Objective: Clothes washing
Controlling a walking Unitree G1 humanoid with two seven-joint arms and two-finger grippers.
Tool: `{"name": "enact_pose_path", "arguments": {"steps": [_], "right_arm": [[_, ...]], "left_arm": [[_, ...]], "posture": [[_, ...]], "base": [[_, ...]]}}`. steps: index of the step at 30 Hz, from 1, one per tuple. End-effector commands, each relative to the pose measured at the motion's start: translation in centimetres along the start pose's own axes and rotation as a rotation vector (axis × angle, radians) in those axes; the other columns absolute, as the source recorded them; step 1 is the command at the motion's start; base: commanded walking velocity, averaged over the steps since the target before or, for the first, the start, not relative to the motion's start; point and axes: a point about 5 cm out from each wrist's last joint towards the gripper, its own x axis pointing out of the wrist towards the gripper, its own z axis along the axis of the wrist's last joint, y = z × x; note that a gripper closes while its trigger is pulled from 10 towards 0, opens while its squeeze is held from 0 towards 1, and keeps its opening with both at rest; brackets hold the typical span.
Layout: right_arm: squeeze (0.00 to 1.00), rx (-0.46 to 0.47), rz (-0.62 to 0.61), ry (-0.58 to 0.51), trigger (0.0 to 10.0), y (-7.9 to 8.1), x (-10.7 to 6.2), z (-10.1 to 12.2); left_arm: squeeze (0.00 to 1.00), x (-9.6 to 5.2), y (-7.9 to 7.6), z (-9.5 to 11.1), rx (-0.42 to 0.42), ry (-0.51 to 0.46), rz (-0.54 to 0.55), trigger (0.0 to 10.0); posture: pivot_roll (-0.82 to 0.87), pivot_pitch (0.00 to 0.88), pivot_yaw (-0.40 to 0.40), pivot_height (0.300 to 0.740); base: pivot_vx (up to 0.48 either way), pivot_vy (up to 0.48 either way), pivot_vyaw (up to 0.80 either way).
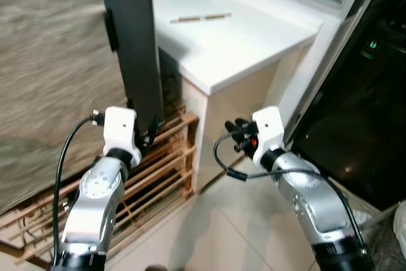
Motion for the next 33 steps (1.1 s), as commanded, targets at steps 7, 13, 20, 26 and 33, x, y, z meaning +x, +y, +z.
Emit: {"name": "enact_pose_path", "arguments": {"steps": [7,13,20,26,33], "right_arm": [[0.0,0.018,-0.219,0.22,10.0,-3.3,-1.1,-5.4],[0.0,0.11,-0.265,0.489,10.0,-3.7,-2.4,-12.9],[0.0,0.2,-0.324,0.83,10.0,-1.9,-7.3,-20.4],[0.0,0.28,-0.321,0.969,10.0,-1.3,-9.0,-22.3],[0.0,0.332,-0.318,0.988,10.0,-1.4,-9.6,-22.9]], "left_arm": [[0.0,0.1,1.3,-5.2,-0.021,0.183,0.01,10.0],[0.0,-2.5,3.3,-13.8,-0.054,0.521,0.084,10.0],[0.0,-7.9,2.7,-19.4,-0.099,0.814,0.1,10.0],[0.0,-9.8,1.9,-21.3,-0.125,0.958,0.101,10.0],[0.0,-9.4,1.8,-21.3,-0.218,0.927,0.164,10.0]], "posture": [[0.06,0.0,-0.027,0.74],[0.03,0.0,-0.008,0.74],[0.02,0.0,-0.006,0.74],[0.03,0.0,-0.022,0.74],[0.03,0.0,-0.041,0.74]], "base": [[0.0,0.0,0.0],[0.0,0.0,0.0],[0.0,0.0,0.0],[0.0,0.0,0.0],[0.0,0.0,0.0]]}}
